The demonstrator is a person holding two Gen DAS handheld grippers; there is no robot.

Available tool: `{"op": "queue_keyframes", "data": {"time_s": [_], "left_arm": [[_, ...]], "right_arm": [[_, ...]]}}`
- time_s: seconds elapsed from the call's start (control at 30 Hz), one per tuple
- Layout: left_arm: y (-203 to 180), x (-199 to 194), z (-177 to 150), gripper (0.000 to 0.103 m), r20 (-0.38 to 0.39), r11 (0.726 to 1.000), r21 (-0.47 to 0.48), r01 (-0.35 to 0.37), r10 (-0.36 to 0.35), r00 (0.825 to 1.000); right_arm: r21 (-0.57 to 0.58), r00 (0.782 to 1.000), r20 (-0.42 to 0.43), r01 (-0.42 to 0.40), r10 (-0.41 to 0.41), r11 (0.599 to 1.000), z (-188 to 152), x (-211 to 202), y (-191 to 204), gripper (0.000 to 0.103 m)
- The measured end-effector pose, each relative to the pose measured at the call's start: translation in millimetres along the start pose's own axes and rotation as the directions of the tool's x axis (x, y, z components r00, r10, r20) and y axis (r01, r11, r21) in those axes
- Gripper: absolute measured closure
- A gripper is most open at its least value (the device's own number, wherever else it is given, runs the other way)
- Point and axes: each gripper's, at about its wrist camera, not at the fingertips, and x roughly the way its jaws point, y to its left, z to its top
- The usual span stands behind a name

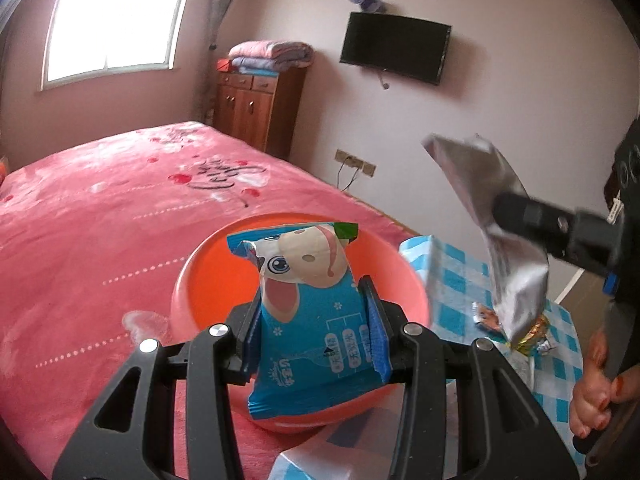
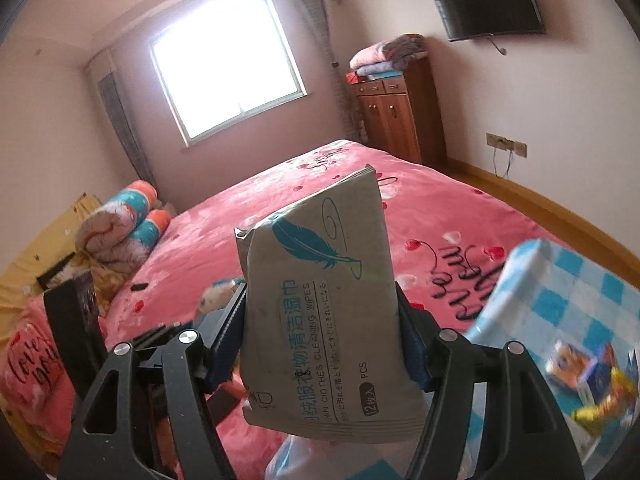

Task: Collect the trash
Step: 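Carry both packs over the orange bucket and open both tools to drop them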

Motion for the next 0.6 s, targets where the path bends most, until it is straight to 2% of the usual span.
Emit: {"op": "queue_keyframes", "data": {"time_s": [0.1, 0.17, 0.2, 0.3, 0.43, 0.5, 0.6], "left_arm": [[9, 9, -4, 0.058, -0.021, 1.000, -0.012, -0.025, 0.024, 0.999], [14, 12, -6, 0.057, -0.023, 0.999, -0.016, -0.034, 0.034, 0.999], [15, 12, -6, 0.053, -0.019, 0.999, -0.013, -0.041, 0.041, 0.999], [18, 11, -5, 0.028, 0.003, 0.998, -0.011, -0.069, 0.069, 0.998], [18, 3, -8, 0.015, 0.033, 0.996, -0.003, -0.092, 0.092, 0.995], [15, -1, -11, 0.014, 0.037, 0.995, 0.005, -0.095, 0.095, 0.995], [10, -5, -13, 0.006, 0.031, 0.996, 0.009, -0.094, 0.094, 0.995]], "right_arm": [[0.009, 1.000, -0.018, -0.019, 0.019, 1.000, 5, 30, 5, 0.033], [0.005, 1.000, -0.027, 0.000, 0.000, 1.000, 6, 43, 6, 0.022], [0.016, 0.999, -0.033, 0.001, -0.001, 1.000, 5, 50, 4, 0.017], [0.061, 1.000, -0.028, 0.002, -0.001, 0.998, -5, 49, 1, 0.014], [0.053, 0.996, 0.031, 0.086, -0.088, 0.995, -18, 26, -6, 0.012], [0.055, 0.991, 0.055, 0.117, -0.120, 0.992, -27, 14, -12, 0.010], [0.079, 0.985, 0.071, 0.153, -0.159, 0.985, -43, -4, -21, 0.010]]}}
